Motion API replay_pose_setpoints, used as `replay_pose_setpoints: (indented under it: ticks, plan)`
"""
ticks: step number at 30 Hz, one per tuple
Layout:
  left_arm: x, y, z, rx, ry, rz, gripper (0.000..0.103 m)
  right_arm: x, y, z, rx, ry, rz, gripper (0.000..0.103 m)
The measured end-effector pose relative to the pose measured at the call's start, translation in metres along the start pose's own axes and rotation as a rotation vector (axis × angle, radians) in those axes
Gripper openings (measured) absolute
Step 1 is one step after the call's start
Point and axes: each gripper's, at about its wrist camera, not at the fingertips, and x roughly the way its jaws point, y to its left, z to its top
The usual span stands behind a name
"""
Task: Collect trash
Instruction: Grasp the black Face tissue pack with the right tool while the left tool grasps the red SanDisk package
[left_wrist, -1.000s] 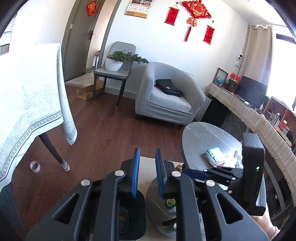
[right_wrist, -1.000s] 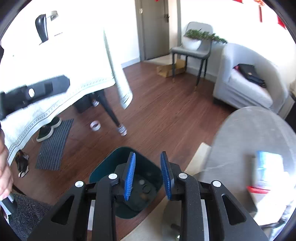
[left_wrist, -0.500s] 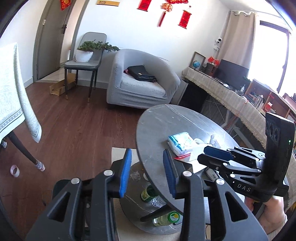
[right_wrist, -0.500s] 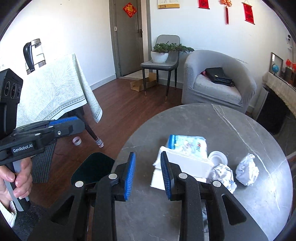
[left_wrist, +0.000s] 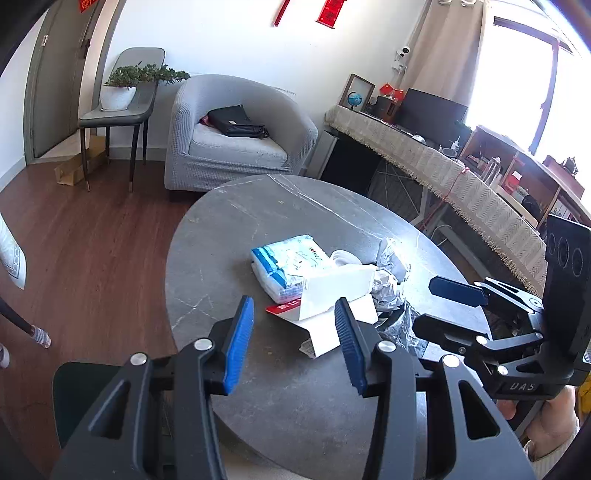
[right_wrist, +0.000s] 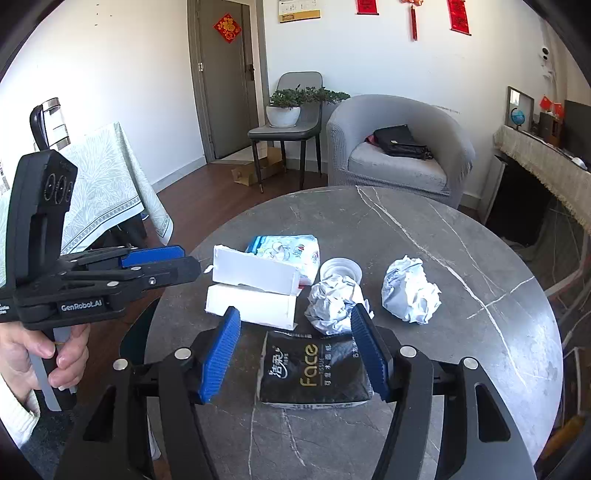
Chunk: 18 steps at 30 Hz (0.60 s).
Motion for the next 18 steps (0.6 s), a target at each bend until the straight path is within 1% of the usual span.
replay_pose_setpoints:
  ticks: [1,4,6,11,13,15,16,18]
  plan:
    - [0.004,0.0,0.001,-0.008,0.003,-0.007,0.048,0.0,-0.004,-0.002,0.005,0.003,0.0,0.068]
    - [0.014,0.003,0.003,-0.041,0.012,-0.031,0.048,-0.003,-0.016,-0.007,0.024,0.007,-0.004,0.073]
    - [0.02,0.005,0.005,-0.067,0.018,-0.054,0.048,-0.002,-0.024,-0.01,0.037,0.024,-0.002,0.075]
    - [0.023,0.003,0.009,-0.09,0.026,-0.127,0.044,0.009,-0.035,-0.02,0.068,0.082,0.043,0.077]
    - [0.023,0.001,0.009,-0.084,0.024,-0.144,0.038,0.013,-0.037,-0.023,0.081,0.098,0.054,0.077]
    - [0.021,-0.003,0.008,-0.074,0.022,-0.154,0.029,0.017,-0.035,-0.025,0.09,0.11,0.072,0.077]
    - [0.02,-0.006,0.007,-0.065,0.021,-0.152,0.027,0.018,-0.035,-0.026,0.09,0.114,0.075,0.077]
    - [0.018,-0.011,0.006,-0.041,0.019,-0.145,0.017,0.019,-0.032,-0.028,0.074,0.124,0.071,0.078]
